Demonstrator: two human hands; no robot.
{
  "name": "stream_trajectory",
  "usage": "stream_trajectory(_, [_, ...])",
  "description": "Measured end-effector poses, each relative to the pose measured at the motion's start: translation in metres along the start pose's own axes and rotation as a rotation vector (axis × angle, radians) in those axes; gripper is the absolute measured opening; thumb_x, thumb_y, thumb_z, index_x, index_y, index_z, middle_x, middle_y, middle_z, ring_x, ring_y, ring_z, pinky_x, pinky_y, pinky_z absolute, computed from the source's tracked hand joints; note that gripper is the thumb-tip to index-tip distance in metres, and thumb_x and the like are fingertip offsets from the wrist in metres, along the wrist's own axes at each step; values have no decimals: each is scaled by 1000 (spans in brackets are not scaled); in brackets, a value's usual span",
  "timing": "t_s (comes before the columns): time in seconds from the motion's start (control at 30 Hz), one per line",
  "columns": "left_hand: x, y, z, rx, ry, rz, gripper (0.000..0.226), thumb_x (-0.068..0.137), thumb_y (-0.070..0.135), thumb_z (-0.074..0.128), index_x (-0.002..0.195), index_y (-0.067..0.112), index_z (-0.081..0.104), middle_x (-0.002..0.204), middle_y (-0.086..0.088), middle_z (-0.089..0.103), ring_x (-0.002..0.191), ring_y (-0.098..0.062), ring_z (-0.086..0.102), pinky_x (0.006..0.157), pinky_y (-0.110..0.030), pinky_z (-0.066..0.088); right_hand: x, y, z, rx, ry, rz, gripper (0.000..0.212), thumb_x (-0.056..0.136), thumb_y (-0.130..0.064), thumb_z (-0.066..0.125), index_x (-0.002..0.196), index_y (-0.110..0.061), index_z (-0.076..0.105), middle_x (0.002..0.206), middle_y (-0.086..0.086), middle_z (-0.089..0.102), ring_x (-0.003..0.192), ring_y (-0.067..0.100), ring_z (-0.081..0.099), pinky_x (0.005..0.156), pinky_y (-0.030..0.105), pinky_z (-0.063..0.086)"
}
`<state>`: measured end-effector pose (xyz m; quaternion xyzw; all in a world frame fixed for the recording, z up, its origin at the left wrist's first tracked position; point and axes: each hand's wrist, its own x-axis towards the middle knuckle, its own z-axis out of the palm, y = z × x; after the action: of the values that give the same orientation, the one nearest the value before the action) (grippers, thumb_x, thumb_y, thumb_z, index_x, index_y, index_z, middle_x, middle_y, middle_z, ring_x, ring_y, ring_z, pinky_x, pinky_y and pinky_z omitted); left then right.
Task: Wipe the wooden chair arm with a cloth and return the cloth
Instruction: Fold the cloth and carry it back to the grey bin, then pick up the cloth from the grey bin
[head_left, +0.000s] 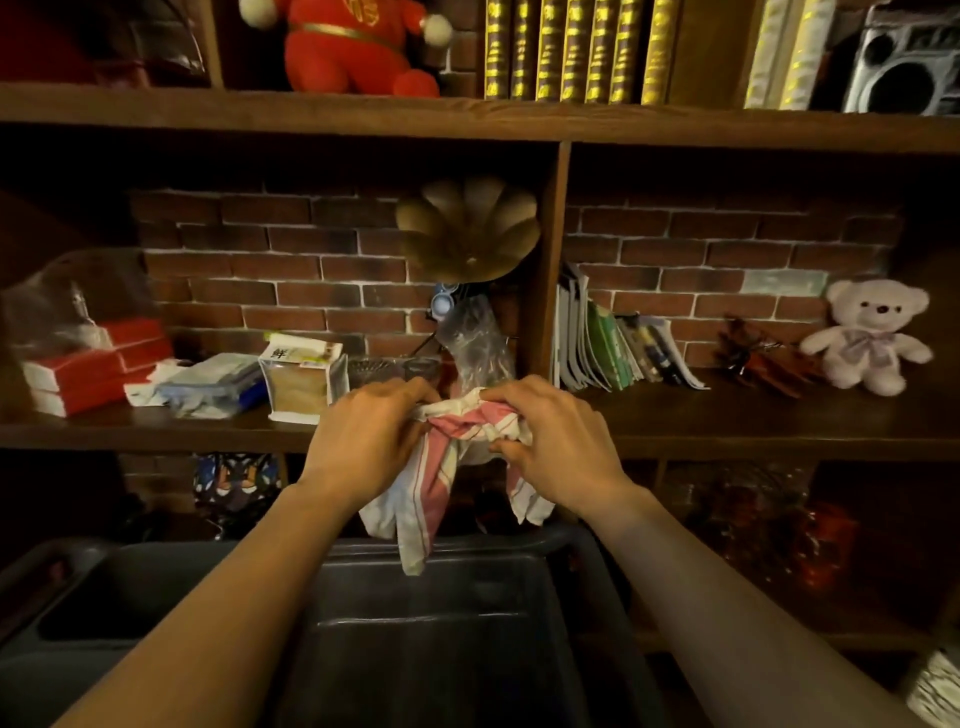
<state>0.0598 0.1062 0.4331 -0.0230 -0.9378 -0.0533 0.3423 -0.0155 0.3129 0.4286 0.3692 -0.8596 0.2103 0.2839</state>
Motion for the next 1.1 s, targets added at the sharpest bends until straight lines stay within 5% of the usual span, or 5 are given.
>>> stream_trajectory(0.77, [-93,-100,239,-25,-410,-312,27,90,34,66,116,31,62,115,0,70,105,-25,65,87,-37,50,-46,64,278,229,-495,176,50,81,-27,78,126,-36,58,127,-7,59,113,20,61,87,35,52])
stream_trajectory(0.93, [-121,-103,289,39,-561,-382,21,86,31,70,107,30,69,107,1,72,104,-25,64,87,-37,46,-81,77,328,310,-627,212,47,82,-30,76,123,-38,56,126,-12,58,114,16,59,88,36,53])
stream_trajectory(1.1, [-157,-99,324,72,-719,-379,39,59,22,94,92,26,74,93,0,75,84,-24,72,67,-36,57,-124,79,364,293,-726,259,47,85,-29,72,128,-36,54,133,-9,55,120,19,54,93,33,49])
